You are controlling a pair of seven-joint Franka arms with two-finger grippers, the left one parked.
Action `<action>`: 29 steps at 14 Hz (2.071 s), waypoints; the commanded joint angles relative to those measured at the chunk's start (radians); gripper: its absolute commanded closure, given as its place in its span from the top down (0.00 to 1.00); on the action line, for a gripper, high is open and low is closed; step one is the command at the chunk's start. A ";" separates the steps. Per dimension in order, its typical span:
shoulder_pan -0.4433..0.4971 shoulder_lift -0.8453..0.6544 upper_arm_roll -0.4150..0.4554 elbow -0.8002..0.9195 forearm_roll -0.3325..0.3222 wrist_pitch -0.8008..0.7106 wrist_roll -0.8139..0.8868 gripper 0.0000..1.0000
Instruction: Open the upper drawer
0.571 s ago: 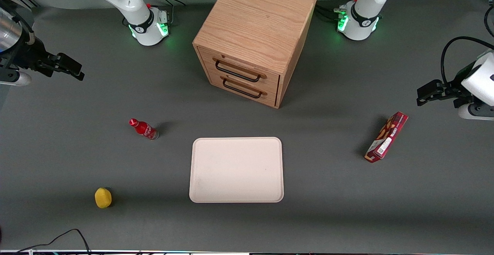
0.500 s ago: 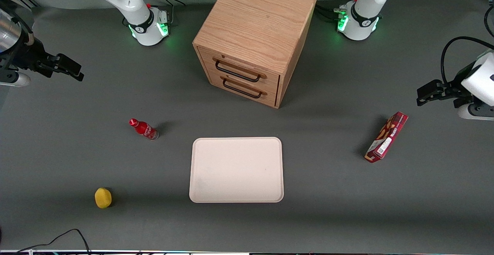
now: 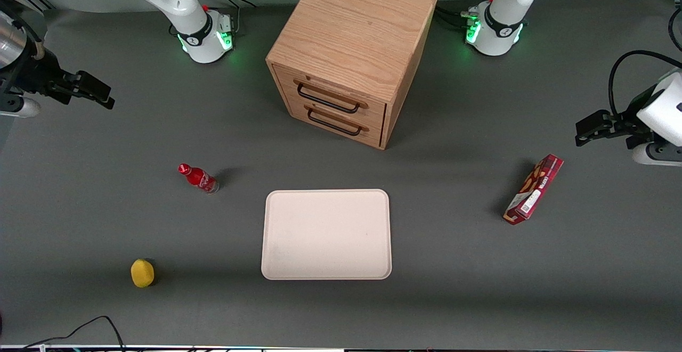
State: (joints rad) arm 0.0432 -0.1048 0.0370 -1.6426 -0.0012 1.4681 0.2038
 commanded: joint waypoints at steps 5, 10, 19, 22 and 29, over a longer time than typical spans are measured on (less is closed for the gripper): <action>0.017 0.135 0.130 0.167 0.172 -0.067 -0.738 1.00; 0.023 0.289 0.256 0.176 0.365 0.009 -0.608 1.00; 0.072 0.523 0.561 0.119 0.192 0.343 -0.334 1.00; 0.084 0.534 0.564 0.067 0.184 0.397 -0.328 1.00; 0.090 0.534 0.584 0.010 0.184 0.434 -0.299 1.00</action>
State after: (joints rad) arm 0.1342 0.4348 0.6124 -1.6173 0.2010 1.8841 -0.1277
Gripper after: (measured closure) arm 0.000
